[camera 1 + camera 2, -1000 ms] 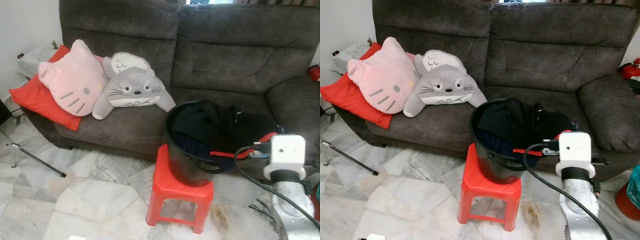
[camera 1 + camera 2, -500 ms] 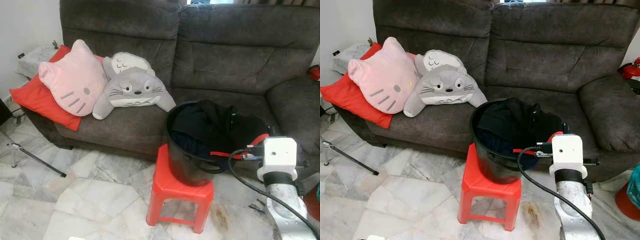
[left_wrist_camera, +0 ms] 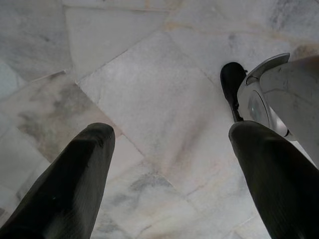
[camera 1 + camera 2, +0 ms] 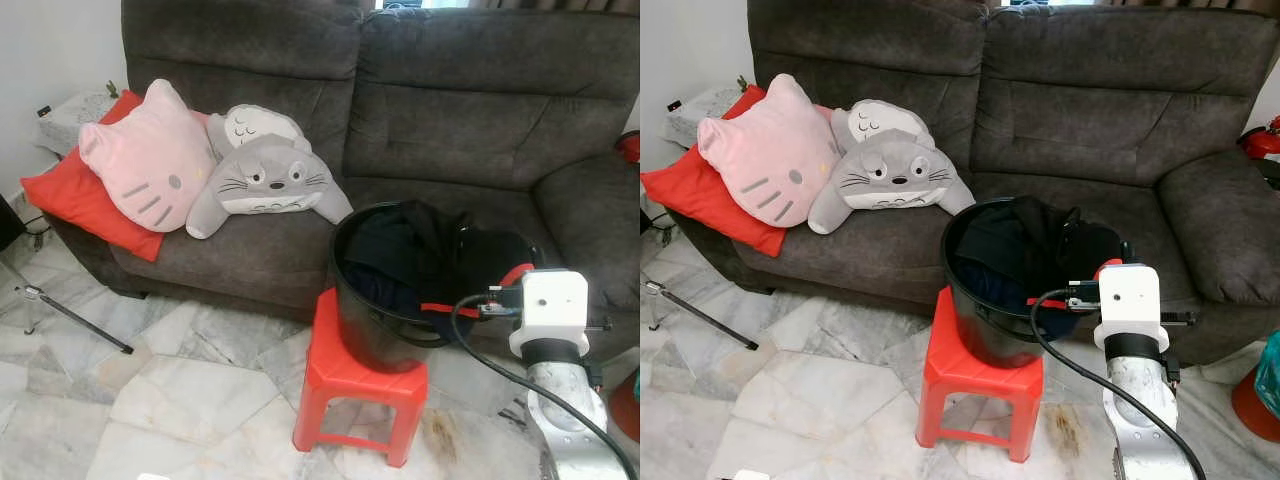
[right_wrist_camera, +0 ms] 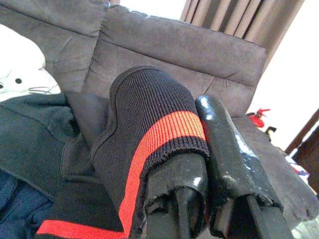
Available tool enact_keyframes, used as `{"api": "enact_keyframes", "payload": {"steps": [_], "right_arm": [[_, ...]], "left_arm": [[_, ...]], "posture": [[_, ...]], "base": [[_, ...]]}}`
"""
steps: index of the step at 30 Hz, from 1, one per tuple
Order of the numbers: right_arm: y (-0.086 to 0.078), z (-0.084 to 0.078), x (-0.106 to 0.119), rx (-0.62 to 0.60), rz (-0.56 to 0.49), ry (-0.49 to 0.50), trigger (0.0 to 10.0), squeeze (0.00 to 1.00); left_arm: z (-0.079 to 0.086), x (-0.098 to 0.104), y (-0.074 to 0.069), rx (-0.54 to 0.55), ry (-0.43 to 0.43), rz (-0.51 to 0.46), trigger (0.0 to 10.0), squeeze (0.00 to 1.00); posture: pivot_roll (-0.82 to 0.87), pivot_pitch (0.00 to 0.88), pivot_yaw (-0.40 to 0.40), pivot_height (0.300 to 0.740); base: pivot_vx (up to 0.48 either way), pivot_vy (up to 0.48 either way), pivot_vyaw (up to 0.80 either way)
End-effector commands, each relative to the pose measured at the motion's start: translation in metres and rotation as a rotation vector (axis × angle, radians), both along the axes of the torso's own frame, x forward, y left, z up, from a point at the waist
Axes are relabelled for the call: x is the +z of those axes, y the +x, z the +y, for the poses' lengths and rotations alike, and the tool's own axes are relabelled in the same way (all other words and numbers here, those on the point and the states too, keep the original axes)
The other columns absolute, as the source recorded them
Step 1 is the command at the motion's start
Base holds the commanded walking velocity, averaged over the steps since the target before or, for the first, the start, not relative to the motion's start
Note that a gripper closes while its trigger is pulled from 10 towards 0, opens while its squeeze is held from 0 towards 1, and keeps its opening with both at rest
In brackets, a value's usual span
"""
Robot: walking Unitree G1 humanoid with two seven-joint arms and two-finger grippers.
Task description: Hang hanger
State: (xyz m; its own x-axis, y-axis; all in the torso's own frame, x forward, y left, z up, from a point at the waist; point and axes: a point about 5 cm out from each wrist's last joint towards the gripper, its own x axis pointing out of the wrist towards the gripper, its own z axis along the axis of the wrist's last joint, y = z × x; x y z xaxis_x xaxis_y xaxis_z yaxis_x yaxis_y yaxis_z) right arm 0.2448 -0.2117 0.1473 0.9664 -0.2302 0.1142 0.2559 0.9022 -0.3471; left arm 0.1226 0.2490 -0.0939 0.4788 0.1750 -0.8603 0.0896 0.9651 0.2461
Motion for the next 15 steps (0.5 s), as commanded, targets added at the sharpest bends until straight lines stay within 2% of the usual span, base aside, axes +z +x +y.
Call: {"api": "enact_keyframes", "payload": {"steps": [1,15], "right_arm": [[0.0020,0.0006,0.0018,-0.004,-0.008,-0.007,10.0,0.00],[0.0032,0.0015,0.0015,-0.006,-0.003,-0.011,10.0,0.00]], "left_arm": [[0.0008,-0.0009,-0.0031,0.001,-0.001,0.013,10.0,0.00],[0.0012,-0.0006,-0.0025,-0.003,-0.002,0.014,10.0,0.00]], "posture": [[-0.13,0.000,-0.001,0.740],[-0.13,0.000,0.001,0.740]], "base": [[-0.255,0.000,0.00],[-0.276,0.000,0.00]]}}
